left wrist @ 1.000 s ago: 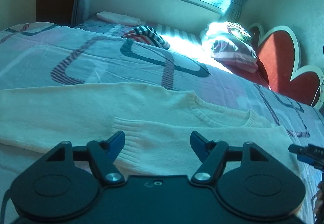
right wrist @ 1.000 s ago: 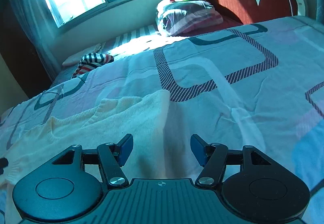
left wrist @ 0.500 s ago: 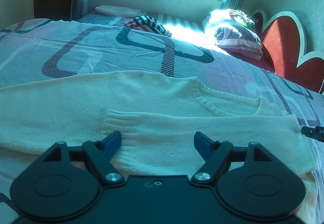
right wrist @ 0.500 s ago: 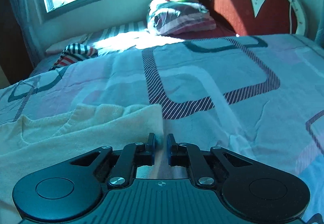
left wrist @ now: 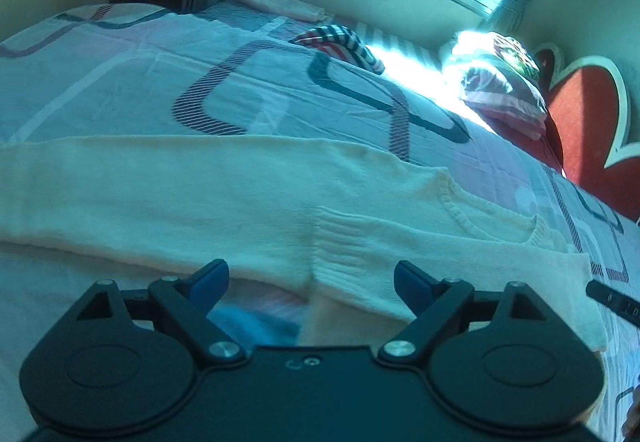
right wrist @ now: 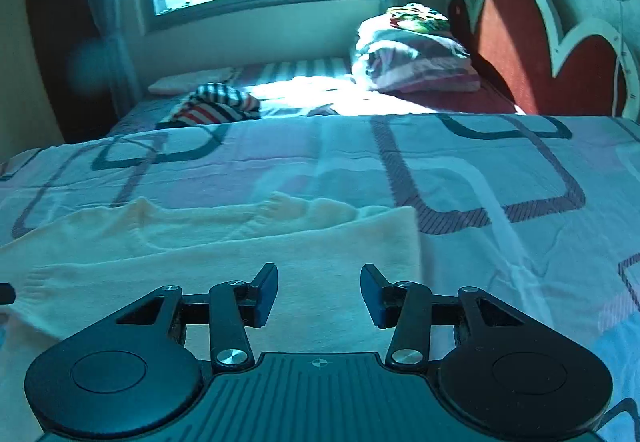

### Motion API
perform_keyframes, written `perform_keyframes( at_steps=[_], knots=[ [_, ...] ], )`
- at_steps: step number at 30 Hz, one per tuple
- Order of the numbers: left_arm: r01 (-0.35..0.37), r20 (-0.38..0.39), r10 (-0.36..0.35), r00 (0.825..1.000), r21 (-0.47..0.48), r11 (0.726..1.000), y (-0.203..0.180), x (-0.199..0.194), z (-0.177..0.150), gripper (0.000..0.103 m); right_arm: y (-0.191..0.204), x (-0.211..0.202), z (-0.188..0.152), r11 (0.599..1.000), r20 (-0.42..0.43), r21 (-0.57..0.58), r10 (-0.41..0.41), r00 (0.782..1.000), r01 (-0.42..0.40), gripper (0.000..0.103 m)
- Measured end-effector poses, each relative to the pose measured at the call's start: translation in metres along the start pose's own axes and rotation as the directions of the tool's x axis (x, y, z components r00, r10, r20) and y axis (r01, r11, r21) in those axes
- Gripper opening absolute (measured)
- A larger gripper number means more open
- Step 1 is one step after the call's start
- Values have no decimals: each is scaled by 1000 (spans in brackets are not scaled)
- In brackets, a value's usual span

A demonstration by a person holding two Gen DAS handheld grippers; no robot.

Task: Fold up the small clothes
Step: 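Open the right tool to release the sleeve on the body, then fold the other sleeve across the body with the left tool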

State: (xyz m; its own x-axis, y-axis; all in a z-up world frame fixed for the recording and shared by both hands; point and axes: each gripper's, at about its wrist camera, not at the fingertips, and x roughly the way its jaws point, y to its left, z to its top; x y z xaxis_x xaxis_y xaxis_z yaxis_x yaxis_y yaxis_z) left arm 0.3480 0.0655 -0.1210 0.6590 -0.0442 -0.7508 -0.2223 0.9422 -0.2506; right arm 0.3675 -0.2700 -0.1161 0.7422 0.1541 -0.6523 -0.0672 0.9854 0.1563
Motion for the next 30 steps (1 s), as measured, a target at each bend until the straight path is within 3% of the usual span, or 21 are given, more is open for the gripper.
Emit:
perform_keyframes(
  at_steps=[6,14,17,25,27,30],
  knots=[
    [-47,8,49,999,-208,977,85,-28,-1,82,71,4,-11,989,-41,-65,132,990,-134,46],
    [-131,28,155,988,-395,909,184,-55,-9,72,150,22,-22,963,-83,-120,232,969,-240,46],
    [-94,48,133,990,-481,872,218,-55,-12,61,167,30,-25,957,-91,-141,240,966,-251,46],
    [27,178,98,979,-589,808,255,-35,5,60,182,53,-25,967,-112,-141,198,974,-212,46],
    [26,196,112,974,-592,806,258,-28,12,52,183,57,-24,969,-115,-137,189,975,-204,46],
    [10,192,131,973,-598,801,263,-20,18,20,187,66,-26,970,-134,-143,180,974,-199,46]
  ],
)
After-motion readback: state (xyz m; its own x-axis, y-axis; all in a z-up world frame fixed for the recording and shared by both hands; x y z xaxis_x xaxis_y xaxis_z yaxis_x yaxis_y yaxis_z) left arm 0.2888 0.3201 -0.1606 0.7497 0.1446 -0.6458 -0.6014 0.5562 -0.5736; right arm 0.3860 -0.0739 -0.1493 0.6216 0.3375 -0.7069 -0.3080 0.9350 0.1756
